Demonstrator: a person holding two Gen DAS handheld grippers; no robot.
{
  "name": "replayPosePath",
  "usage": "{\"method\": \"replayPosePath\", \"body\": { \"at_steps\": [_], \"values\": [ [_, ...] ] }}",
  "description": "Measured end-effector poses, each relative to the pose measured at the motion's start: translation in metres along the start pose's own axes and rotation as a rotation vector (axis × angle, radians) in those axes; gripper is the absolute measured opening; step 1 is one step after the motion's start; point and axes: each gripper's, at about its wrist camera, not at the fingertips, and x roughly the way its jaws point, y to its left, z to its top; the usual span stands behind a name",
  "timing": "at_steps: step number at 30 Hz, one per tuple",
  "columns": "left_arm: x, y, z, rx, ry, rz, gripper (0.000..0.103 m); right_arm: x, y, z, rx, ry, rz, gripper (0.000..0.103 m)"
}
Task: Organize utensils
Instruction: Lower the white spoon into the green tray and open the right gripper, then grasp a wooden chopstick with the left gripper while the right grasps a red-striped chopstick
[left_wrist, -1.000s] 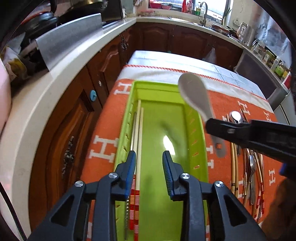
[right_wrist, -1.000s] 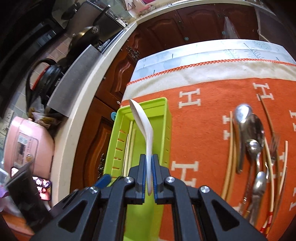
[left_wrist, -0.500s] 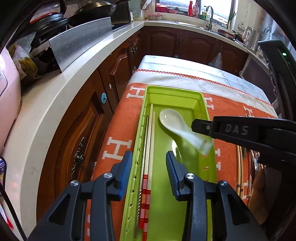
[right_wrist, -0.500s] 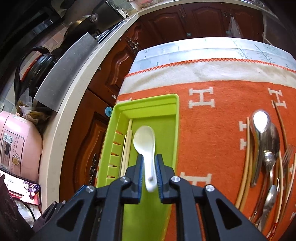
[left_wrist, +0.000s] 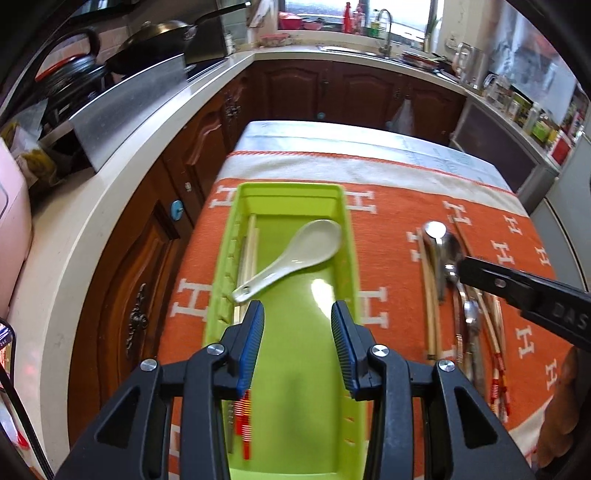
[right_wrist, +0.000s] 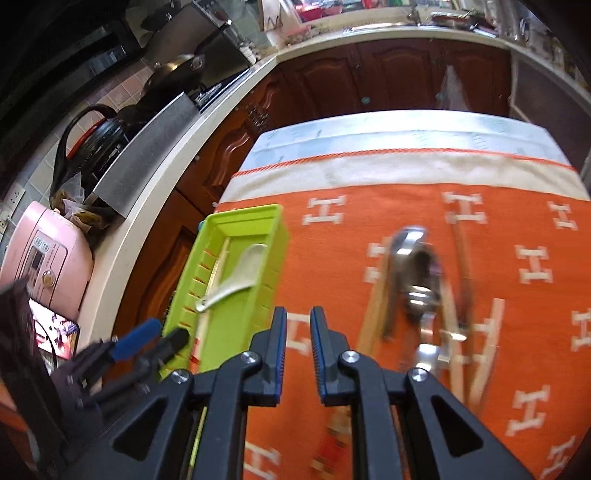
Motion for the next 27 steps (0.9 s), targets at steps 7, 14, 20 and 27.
{"method": "replayPosePath", "body": {
  "at_steps": [7,14,20,27],
  "values": [
    [-0.007,-0.044,0.0,0.069,0.006,-0.057,0.036,-0.053,-0.052,-0.022,0.008,-0.068,-0.067,0.014],
    [0.015,-0.083,-0.006,0.111,0.099,-0.143,0.026,-0.065,-0.094,-0.04,0.078,-0.07,-0.077,0.014],
    [0.046,-0.106,-0.016,0.138,0.173,-0.154,0.016,-0.057,-0.115,-0.052,0.113,-0.045,-0.051,0.014],
    [0.071,-0.118,-0.02,0.156,0.224,-0.128,0.015,-0.042,-0.126,-0.058,0.11,-0.013,-0.019,0.014]
  ]
}}
